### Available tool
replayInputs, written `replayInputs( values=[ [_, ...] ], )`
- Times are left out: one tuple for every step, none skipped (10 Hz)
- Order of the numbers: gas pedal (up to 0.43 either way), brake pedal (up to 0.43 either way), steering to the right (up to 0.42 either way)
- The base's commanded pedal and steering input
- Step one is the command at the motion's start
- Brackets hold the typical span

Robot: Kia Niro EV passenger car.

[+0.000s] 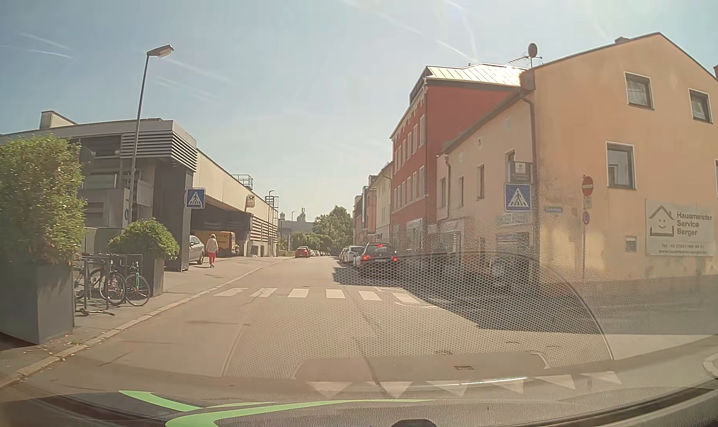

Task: Follow the waypoints while adhering to traffic rules and regulations

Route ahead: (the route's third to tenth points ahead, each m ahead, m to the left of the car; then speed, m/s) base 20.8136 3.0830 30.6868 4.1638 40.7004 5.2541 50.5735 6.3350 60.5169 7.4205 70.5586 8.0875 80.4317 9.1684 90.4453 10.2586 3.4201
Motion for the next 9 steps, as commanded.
replayInputs(
  values=[
    [0.0, 0.165, 0.073],
    [0.0, 0.159, 0.04],
    [0.0, 0.152, 0.006],
    [0.0, 0.152, -0.028],
    [0.0, 0.152, -0.054],
    [0.0, 0.152, -0.081],
    [0.0, 0.152, -0.097],
    [0.0, 0.128, -0.119],
    [0.0, 0.0, -0.134]
  ],
)
